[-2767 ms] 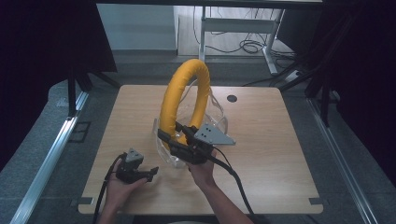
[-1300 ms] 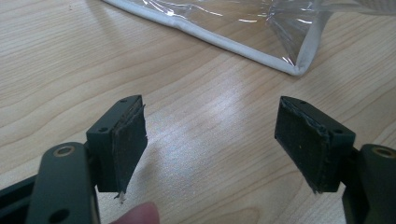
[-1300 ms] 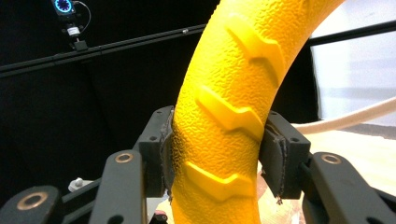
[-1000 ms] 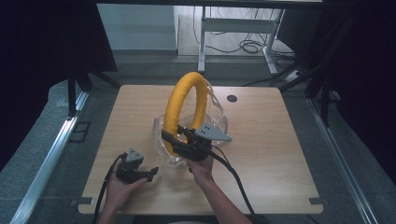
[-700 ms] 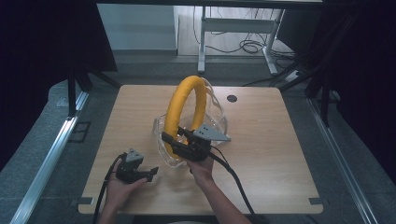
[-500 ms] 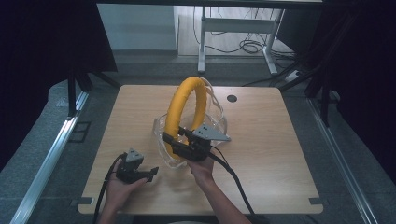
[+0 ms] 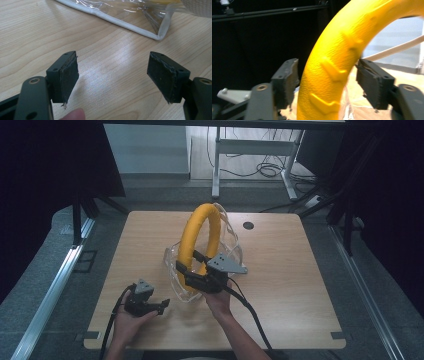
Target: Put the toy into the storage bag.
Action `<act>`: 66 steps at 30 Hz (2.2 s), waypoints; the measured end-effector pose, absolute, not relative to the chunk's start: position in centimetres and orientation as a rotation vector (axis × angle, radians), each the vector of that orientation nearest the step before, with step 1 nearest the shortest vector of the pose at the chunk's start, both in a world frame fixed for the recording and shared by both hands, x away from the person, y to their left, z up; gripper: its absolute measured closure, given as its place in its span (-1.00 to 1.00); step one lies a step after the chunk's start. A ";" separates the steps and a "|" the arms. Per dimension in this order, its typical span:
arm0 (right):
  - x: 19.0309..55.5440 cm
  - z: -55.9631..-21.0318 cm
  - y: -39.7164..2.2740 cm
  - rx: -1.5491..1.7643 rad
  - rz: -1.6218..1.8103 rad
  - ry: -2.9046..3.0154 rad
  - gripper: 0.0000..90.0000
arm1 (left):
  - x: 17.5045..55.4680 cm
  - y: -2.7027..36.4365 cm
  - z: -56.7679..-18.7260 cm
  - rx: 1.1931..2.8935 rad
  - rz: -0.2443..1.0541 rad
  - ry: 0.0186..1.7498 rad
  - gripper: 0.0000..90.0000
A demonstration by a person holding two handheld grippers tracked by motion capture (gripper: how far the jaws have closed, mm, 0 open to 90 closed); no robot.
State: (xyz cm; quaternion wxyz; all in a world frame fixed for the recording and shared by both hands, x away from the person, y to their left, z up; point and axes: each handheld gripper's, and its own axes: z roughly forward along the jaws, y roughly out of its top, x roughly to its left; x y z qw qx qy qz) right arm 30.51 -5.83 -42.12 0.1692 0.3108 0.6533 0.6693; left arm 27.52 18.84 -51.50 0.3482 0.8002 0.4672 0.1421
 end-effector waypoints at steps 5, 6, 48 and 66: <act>30.4 -41.9 -6.3 0.870 1.892 1.859 -0.34 | 27.5 18.8 -51.5 2.078 0.369 1.210 -0.44; 30.3 -41.8 -6.3 0.867 1.889 1.859 -0.34 | 27.5 18.8 -51.5 2.079 0.369 1.210 -0.44; 30.1 -45.9 -21.5 0.952 1.655 1.888 -0.06 | 27.5 18.3 -51.8 2.096 0.367 1.208 -0.44; 29.6 -50.0 -25.3 1.088 1.546 1.980 -0.04 | 27.6 18.4 -51.9 2.101 0.370 1.207 -0.44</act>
